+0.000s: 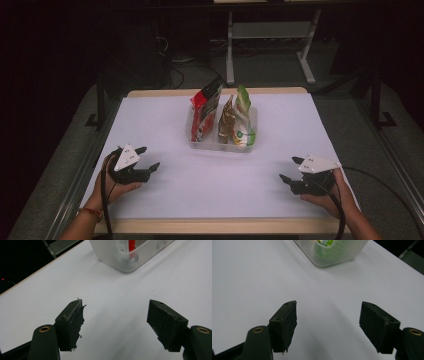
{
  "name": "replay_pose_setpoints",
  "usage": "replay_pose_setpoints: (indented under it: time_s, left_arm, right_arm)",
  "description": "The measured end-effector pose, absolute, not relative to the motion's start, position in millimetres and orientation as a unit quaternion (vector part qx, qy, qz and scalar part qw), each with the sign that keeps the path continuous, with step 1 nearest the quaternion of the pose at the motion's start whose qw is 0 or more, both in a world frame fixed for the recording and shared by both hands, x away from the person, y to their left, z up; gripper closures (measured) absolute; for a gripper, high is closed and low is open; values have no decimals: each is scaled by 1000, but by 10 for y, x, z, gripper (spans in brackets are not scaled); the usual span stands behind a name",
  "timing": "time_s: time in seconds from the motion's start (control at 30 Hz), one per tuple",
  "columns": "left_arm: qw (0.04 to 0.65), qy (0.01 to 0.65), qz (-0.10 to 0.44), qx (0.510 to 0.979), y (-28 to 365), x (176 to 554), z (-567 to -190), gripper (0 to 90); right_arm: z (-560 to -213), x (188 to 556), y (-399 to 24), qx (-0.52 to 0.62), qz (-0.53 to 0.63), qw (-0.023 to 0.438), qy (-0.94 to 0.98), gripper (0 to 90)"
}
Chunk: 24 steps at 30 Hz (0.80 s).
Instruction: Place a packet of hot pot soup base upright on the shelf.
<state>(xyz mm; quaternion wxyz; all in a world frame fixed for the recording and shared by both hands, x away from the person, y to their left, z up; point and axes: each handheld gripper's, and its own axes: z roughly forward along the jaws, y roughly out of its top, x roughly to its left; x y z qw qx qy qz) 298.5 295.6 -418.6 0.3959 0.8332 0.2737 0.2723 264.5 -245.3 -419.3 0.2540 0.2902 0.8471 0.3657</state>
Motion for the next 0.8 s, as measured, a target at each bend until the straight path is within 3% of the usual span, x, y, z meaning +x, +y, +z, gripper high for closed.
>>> replay_pose_setpoints:
  time_s: [0.2,0.3,0.8]
  left_arm:
    - [398,289,270,828,3135,2929,-4272,278]
    - [398,295,267,827,3212,2895,-4290,270]
    - [432,354,263,787,3567,2635,-4453,240]
  right_arm:
    - [-4213,2582,-2570,297,383,260,835,282]
    - [-4227,2546,-2627,311,386,271,825,234]
    - [-4419,2375,-2964,370,420,291,776,224]
